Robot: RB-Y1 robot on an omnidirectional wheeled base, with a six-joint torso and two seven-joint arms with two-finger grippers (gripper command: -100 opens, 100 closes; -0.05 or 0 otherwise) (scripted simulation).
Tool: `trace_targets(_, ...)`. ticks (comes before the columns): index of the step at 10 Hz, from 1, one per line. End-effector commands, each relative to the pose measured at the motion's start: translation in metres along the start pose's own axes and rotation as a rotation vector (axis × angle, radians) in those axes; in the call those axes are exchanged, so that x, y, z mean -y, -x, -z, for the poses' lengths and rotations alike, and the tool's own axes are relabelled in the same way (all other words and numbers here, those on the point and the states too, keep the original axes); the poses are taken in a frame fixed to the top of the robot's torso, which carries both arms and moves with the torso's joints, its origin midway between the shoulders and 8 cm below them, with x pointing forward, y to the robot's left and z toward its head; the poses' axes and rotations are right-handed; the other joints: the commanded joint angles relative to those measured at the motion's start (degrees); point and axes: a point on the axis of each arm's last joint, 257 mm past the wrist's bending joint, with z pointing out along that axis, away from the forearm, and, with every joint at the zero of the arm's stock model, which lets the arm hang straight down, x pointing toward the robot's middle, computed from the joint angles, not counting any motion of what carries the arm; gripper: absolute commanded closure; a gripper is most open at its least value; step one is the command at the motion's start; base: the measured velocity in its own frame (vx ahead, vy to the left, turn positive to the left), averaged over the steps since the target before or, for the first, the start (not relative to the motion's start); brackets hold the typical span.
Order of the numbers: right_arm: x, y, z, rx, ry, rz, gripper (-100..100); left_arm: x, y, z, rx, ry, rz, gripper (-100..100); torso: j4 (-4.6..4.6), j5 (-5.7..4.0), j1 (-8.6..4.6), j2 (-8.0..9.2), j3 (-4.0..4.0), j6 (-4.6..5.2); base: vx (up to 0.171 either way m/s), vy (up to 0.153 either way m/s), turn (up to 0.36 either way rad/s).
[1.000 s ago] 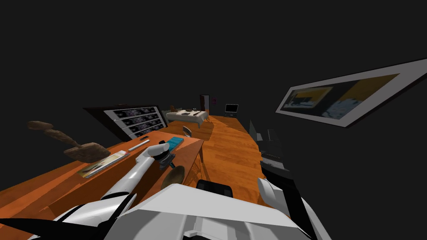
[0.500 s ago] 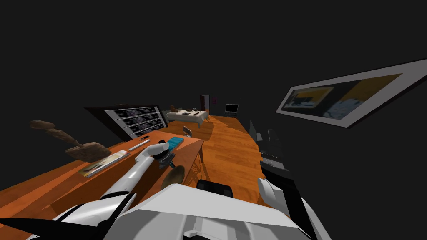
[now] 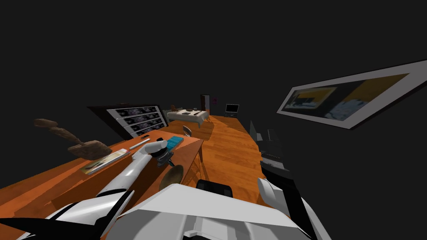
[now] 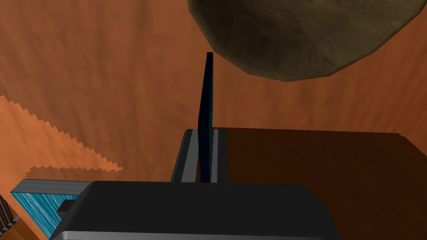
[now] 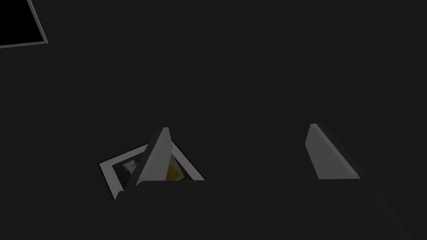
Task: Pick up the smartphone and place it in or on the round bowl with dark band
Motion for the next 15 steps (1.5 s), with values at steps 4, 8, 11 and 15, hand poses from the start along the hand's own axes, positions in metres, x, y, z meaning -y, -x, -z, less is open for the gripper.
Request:
trace_targets(4,0.0,0.0,0.0,0.0,0.0,0.0,0,-0.011,0.021,0.032,-0.012,0.029,0.02,100,-0.03,-0.01,-0.06,0.05,0.01,-0.04,-0.016,-0.094,0.029)
trace_targets(8,0.0,0.0,0.0,0.0,0.0,0.0,0,-0.001,0.045,0.07,0.009,-0.012,0.019,100,-0.09,0.03,-0.13,0.03,-0.03,-0.07,-0.015,-0.102,0.026)
trace_targets(11,0.0,0.0,0.0,0.0,0.0,0.0,0,0.015,0.064,0.107,0.046,-0.078,0.001,100,-0.07,-0.01,-0.09,0.0,-0.03,-0.07,-0.009,-0.09,0.031)
trace_targets(15,0.0,0.0,0.0,0.0,0.0,0.0,0,0.029,0.079,0.149,0.082,-0.139,-0.033,100,-0.02,-0.02,-0.22,0.11,0.05,0.01,-0.024,-0.096,0.024)
